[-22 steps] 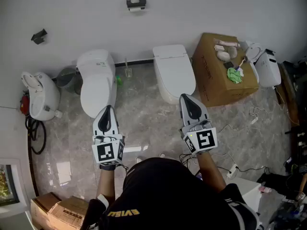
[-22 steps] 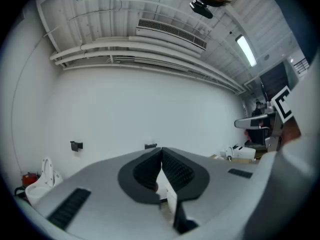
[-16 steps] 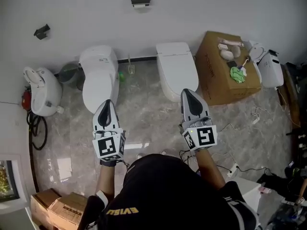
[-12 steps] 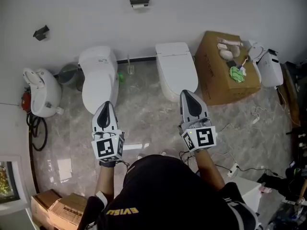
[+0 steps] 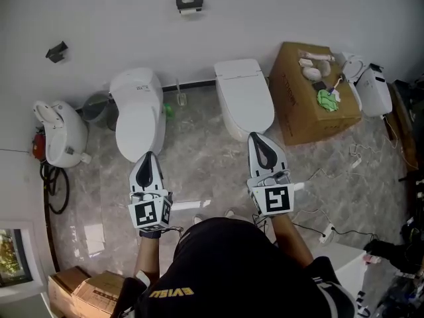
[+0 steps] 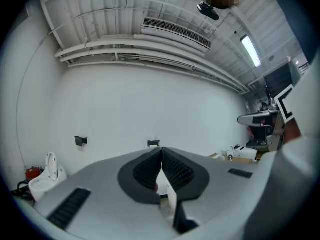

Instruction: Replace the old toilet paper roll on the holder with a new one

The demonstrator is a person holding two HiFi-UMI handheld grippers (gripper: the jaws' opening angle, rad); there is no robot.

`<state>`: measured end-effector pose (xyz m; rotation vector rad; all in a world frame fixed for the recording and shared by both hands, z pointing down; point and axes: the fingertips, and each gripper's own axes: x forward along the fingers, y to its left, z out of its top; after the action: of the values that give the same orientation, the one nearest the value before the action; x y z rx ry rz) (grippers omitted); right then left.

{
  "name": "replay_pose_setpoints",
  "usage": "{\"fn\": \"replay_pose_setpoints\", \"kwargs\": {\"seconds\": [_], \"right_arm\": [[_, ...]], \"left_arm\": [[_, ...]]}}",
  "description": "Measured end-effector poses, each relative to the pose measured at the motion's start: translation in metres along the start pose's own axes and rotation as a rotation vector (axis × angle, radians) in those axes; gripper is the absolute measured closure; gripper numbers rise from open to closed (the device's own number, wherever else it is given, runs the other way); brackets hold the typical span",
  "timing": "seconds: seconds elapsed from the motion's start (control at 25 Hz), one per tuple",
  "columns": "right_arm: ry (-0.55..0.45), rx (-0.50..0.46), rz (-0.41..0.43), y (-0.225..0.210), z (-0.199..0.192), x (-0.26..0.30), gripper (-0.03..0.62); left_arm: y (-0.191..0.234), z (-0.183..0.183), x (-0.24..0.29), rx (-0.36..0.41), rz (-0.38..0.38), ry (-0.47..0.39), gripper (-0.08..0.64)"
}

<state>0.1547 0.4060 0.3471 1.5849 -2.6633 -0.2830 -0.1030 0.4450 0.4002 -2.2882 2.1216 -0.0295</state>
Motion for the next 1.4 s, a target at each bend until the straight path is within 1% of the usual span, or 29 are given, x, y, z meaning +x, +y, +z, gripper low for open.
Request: {"fn": "replay_pose_setpoints", "kwargs": {"seconds": [0.16, 0.28, 0.4, 0.52, 0.68, 0.72, 0.8, 0.84, 0.96, 1.0, 1.08, 1.16, 1.24, 1.32, 1.4], "right_arm": [[-0.005, 0.041, 0.015, -0.004, -0.003, -0.006, 0.597], [-0.013, 0.046, 0.025, -0.001, -0.002, -0.009, 0.595], [-0.013, 0.043, 0.034, 0.006, -0.001, -0.011, 0.588], [-0.011, 0.041, 0.035, 0.008, -0.001, -0.014, 0.571], [0.008, 0.031, 0.02, 0.004, -0.003, -0.016, 0.524], [0.011, 0.03, 0.018, 0.003, -0.003, -0.016, 0.51], [0.016, 0.031, 0.017, 0.002, -0.005, -0.016, 0.479], [0.019, 0.033, 0.018, 0.002, -0.006, -0.017, 0.46], [0.034, 0.046, 0.018, 0.002, -0.009, -0.018, 0.432], [0.038, 0.049, 0.02, 0.002, -0.009, -0.018, 0.417], [0.043, 0.061, 0.023, 0.002, -0.01, -0.018, 0.378], [0.051, 0.082, 0.029, 0.005, -0.014, -0.017, 0.303], [0.066, 0.1, 0.032, 0.012, -0.018, -0.014, 0.223], [0.076, 0.1, 0.04, 0.021, -0.017, -0.009, 0.191], [0.076, 0.09, 0.054, 0.03, -0.014, -0.006, 0.184]], "left_arm": [[0.004, 0.001, -0.005, 0.025, 0.007, 0.002, 0.548], [0.005, 0.003, -0.009, 0.015, 0.014, -0.005, 0.548], [0.005, 0.004, -0.014, 0.016, 0.002, -0.014, 0.548], [0.002, 0.006, -0.017, 0.03, -0.019, -0.019, 0.546], [0.005, 0.008, -0.02, 0.017, -0.019, -0.028, 0.543], [0.006, 0.008, -0.02, 0.014, -0.019, -0.03, 0.529], [0.007, 0.008, -0.021, 0.014, -0.021, -0.034, 0.446], [0.007, 0.008, -0.021, 0.015, -0.022, -0.036, 0.416], [0.008, 0.009, -0.023, 0.019, -0.025, -0.042, 0.379], [0.009, 0.01, -0.023, 0.02, -0.025, -0.042, 0.353], [0.009, 0.008, -0.023, 0.023, -0.026, -0.03, 0.248], [0.012, 0.003, -0.026, 0.018, -0.033, -0.006, 0.215], [0.018, -0.003, -0.031, 0.008, -0.044, 0.007, 0.202], [0.024, -0.005, -0.039, 0.008, -0.054, 0.008, 0.199], [0.028, -0.006, -0.046, 0.014, -0.054, 0.005, 0.199]]}}
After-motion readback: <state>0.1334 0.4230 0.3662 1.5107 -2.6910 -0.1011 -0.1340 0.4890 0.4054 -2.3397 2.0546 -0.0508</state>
